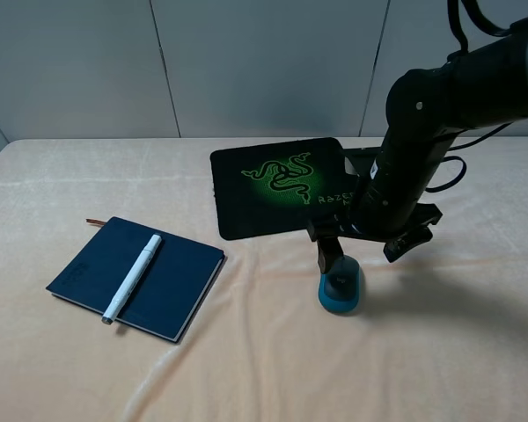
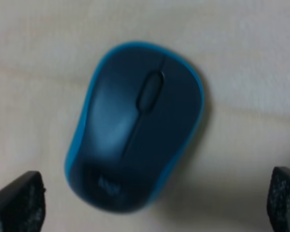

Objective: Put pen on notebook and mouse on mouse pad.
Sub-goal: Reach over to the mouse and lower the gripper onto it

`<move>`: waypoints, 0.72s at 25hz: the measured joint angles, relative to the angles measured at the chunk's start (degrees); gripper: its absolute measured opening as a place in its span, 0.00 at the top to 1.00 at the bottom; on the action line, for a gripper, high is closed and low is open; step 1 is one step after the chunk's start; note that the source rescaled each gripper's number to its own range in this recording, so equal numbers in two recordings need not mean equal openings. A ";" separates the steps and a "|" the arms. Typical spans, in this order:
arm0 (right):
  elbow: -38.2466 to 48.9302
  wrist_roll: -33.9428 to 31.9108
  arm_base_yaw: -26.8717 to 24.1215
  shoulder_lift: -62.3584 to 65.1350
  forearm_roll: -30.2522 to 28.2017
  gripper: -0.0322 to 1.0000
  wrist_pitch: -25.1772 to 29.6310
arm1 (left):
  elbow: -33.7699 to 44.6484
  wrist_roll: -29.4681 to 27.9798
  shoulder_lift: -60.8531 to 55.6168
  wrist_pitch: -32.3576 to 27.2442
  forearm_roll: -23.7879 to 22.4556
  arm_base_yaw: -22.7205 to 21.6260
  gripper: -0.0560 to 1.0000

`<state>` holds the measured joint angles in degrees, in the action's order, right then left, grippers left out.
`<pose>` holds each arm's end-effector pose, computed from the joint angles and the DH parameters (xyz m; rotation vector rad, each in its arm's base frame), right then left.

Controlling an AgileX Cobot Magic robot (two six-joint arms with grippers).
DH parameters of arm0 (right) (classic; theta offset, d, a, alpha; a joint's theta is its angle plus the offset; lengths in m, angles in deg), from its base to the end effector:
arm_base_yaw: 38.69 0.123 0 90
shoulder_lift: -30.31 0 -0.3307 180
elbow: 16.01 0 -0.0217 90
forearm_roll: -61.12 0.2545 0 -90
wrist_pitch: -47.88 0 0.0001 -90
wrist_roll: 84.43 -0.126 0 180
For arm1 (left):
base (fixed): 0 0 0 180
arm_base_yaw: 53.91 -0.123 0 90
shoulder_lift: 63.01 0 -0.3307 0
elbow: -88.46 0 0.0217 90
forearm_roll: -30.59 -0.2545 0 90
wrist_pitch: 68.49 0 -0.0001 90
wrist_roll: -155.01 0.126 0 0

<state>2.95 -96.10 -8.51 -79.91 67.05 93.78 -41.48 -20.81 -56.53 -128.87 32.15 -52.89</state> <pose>0.2860 0.1772 0.1642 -0.3910 3.0602 0.1589 -0.0160 -0.0027 0.2616 0.0936 2.0382 0.0020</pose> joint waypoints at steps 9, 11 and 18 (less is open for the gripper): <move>-4.12 -1.27 0.00 -7.04 0.12 0.00 0.45 | 0.00 0.00 0.00 0.00 0.00 0.00 0.00; -4.12 -1.77 0.00 -8.15 0.18 0.00 0.52 | 0.00 0.00 0.00 0.00 0.00 0.00 0.00; -4.17 -3.83 0.00 -9.72 0.35 0.00 1.00 | 0.00 0.00 0.00 0.00 0.00 0.00 0.00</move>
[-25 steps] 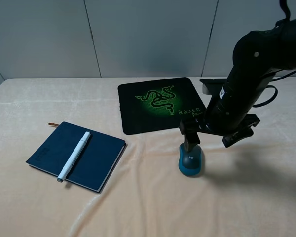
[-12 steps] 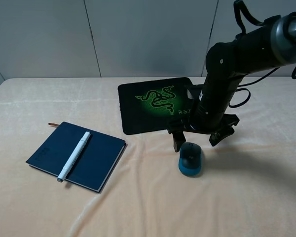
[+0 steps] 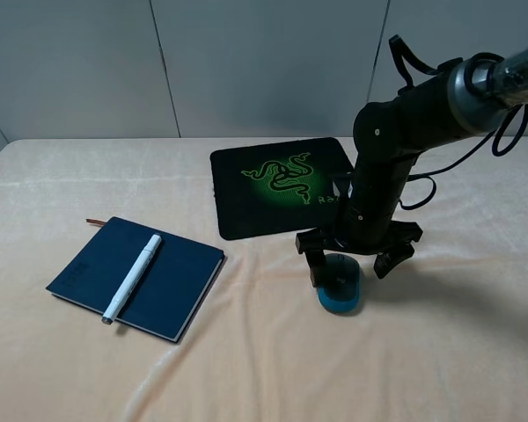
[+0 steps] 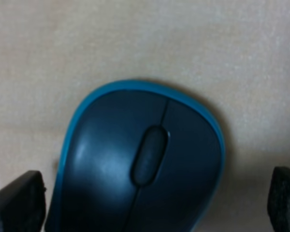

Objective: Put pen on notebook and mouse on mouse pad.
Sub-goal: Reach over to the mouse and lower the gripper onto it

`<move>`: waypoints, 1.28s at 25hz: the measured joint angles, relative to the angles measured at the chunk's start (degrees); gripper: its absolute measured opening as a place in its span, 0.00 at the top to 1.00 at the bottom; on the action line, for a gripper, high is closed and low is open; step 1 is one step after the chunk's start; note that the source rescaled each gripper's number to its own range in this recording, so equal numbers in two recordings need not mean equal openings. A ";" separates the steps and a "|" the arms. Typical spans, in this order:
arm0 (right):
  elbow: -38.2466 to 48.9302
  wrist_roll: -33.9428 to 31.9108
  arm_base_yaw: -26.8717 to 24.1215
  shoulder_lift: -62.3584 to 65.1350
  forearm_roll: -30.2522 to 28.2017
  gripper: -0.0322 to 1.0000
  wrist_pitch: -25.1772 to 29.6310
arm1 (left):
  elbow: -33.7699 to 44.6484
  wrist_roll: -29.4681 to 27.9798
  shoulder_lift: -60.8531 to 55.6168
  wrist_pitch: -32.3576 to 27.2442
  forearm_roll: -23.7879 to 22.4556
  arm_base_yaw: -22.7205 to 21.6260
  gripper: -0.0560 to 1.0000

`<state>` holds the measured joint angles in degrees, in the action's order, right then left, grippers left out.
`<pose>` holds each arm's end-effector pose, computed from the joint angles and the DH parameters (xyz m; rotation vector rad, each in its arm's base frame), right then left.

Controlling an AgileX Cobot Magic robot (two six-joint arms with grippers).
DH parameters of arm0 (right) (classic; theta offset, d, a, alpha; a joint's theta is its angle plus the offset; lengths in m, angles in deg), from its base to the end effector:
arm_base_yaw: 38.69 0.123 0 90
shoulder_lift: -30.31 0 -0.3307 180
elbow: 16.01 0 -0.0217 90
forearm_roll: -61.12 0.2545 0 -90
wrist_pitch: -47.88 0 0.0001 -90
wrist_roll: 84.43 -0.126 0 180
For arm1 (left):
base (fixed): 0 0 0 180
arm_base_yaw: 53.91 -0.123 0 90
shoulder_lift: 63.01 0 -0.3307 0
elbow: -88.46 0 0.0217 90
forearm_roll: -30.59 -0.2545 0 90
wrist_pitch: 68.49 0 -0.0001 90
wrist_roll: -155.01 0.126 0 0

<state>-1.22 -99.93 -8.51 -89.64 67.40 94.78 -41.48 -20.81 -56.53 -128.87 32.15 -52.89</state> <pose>0.3043 0.1886 0.1203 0.2773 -3.0707 -0.0951 -0.0160 -0.0027 0.2616 0.0936 2.0382 0.0020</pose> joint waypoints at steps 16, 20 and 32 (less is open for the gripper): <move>0.00 -1.50 0.00 -0.12 4.48 0.00 -0.39 | 0.00 0.00 0.00 0.00 0.00 0.00 0.00; -0.09 -1.51 0.00 -1.27 4.38 0.00 -0.34 | 0.00 0.00 0.00 0.00 0.00 0.00 0.00; -0.16 -1.57 0.00 -1.34 4.56 0.95 -0.32 | 0.00 0.00 0.00 0.00 0.00 0.00 0.00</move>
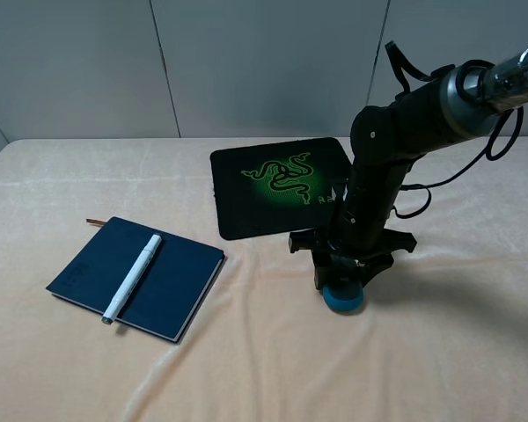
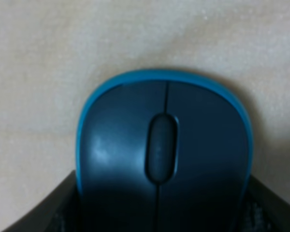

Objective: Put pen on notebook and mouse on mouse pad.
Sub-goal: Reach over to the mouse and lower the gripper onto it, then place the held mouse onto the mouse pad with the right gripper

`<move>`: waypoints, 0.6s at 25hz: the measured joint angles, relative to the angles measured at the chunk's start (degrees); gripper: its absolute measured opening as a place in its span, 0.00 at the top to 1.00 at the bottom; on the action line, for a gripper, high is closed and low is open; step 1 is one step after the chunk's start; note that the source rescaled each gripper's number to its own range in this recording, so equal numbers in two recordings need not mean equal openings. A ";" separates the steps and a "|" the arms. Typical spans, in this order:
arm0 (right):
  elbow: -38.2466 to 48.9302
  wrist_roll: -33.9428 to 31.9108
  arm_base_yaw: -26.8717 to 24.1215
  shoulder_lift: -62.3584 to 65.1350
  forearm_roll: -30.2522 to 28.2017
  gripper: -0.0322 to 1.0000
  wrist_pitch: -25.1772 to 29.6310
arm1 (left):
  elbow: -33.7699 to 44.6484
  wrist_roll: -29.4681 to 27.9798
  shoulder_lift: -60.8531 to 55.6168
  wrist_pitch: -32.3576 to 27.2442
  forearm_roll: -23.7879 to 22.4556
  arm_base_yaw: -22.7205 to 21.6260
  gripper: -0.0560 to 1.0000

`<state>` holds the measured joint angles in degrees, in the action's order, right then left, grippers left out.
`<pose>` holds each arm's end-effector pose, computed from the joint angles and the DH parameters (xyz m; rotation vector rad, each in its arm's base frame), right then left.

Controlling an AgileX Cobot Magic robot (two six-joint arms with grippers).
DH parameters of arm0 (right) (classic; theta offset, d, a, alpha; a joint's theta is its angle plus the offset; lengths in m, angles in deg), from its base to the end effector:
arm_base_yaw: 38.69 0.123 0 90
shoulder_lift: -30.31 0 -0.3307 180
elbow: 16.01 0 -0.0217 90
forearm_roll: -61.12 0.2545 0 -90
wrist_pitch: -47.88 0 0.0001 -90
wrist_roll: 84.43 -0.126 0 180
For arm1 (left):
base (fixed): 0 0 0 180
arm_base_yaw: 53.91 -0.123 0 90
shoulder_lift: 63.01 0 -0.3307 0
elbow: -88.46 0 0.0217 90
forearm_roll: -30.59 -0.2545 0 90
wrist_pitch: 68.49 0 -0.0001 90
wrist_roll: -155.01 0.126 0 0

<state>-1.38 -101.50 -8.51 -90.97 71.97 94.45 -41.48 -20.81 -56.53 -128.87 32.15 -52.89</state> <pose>0.3025 0.1959 0.1132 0.1452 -3.0404 -0.1616 -0.0160 -0.0027 0.2616 0.0936 2.0382 0.0020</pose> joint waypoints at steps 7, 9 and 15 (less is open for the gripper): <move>0.00 0.00 0.00 0.00 0.00 0.95 0.00 | 0.00 0.00 0.00 0.00 0.00 0.00 0.00; 0.00 0.00 0.00 0.00 0.00 0.95 0.00 | 0.00 0.00 0.00 0.00 0.00 0.00 0.00; 0.00 0.00 0.00 0.68 -0.07 0.95 1.06 | 0.00 0.00 0.00 0.00 0.00 0.00 0.00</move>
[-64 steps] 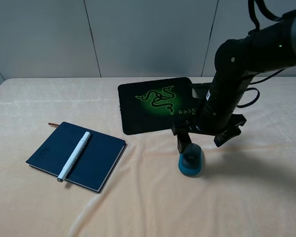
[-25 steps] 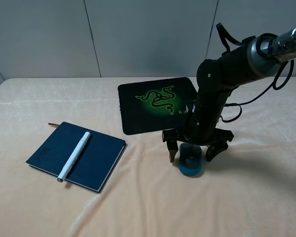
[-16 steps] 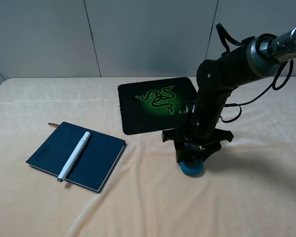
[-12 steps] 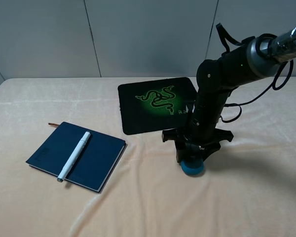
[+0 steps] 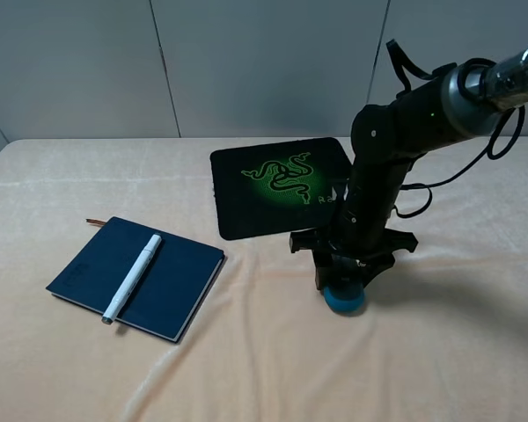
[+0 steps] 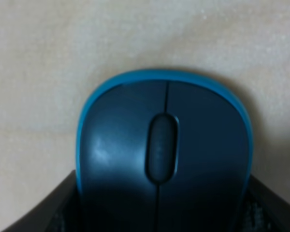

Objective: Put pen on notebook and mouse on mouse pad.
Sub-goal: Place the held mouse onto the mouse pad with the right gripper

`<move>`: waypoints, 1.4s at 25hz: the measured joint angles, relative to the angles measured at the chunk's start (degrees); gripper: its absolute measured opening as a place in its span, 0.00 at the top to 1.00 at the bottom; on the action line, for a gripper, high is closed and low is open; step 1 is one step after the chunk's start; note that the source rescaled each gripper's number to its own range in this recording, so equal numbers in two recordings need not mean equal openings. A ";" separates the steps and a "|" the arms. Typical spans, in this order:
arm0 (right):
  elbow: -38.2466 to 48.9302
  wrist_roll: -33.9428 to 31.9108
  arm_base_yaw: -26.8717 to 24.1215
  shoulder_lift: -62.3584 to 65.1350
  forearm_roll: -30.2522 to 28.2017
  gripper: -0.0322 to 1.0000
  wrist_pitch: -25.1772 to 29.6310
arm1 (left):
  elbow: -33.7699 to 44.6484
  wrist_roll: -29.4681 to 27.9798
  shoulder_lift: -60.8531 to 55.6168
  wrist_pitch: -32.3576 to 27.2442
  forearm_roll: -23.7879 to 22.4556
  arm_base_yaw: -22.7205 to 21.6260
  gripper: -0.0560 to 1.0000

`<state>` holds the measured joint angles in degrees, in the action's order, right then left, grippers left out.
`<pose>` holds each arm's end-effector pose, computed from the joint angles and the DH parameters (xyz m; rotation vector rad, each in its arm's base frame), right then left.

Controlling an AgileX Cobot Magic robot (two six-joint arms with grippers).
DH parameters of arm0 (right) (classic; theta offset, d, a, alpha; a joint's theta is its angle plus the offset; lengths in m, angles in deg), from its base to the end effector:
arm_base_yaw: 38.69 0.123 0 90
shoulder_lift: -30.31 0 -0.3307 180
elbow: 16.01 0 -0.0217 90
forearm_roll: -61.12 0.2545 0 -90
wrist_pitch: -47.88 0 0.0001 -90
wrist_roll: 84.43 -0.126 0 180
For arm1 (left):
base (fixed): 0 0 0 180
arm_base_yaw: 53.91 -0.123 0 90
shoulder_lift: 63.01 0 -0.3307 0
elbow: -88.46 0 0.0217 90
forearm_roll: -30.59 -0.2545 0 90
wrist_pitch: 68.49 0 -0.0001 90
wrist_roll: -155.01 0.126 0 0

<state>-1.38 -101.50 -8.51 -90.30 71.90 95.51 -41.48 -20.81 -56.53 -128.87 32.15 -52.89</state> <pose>0.3005 0.1949 0.1175 0.1493 -3.0337 -0.1587 -0.0160 -0.0027 0.2616 0.0936 2.0382 0.0020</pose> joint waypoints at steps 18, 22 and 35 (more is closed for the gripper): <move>-2.99 -0.14 0.00 14.17 -0.25 0.95 9.89 | 0.00 0.00 0.00 0.00 0.00 0.00 0.00; -7.75 1.06 0.00 14.31 -0.94 0.95 14.12 | 0.00 0.00 0.00 0.00 0.00 0.00 0.00; -17.86 5.70 0.00 14.31 -3.36 0.95 16.41 | 0.00 0.00 0.00 0.00 0.00 0.00 0.00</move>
<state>-19.23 -95.80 -8.51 -75.99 68.54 111.92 -41.48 -20.81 -56.53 -128.87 32.15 -52.89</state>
